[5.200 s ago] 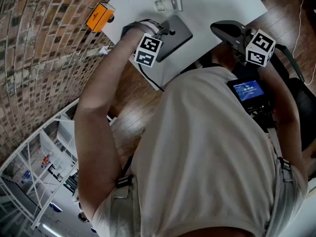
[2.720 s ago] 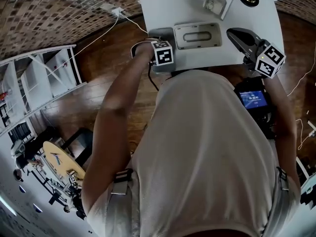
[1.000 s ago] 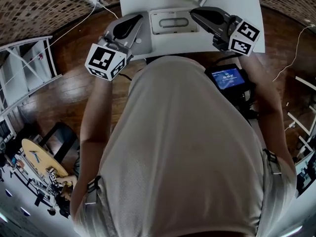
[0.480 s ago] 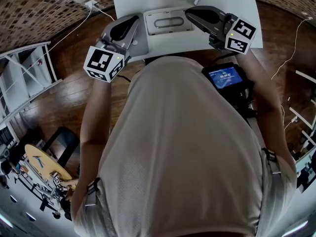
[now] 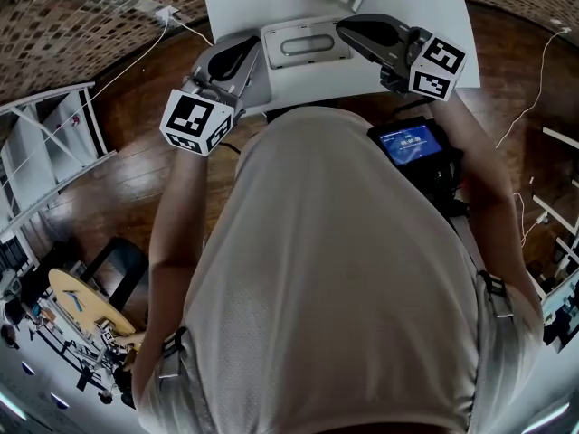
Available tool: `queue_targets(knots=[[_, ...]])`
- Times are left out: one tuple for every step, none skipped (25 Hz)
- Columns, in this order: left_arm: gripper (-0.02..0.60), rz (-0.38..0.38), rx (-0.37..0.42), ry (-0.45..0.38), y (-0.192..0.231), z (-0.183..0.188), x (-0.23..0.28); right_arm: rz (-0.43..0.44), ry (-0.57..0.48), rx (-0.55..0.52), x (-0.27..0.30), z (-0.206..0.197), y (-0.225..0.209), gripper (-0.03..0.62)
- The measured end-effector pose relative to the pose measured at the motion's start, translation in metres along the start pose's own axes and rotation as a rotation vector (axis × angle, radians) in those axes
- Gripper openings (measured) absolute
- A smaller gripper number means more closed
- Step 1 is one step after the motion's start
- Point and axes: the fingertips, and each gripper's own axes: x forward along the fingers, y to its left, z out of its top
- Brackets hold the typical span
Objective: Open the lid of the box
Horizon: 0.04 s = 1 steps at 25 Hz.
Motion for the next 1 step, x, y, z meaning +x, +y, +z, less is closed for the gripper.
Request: queue_targets(knots=[[0.002, -0.001, 0.001, 0.001, -0.0006, -0.0006, 0.0011, -0.001, -0.001, 0.000, -0.0006, -0.0006, -0.0008, 0.000]])
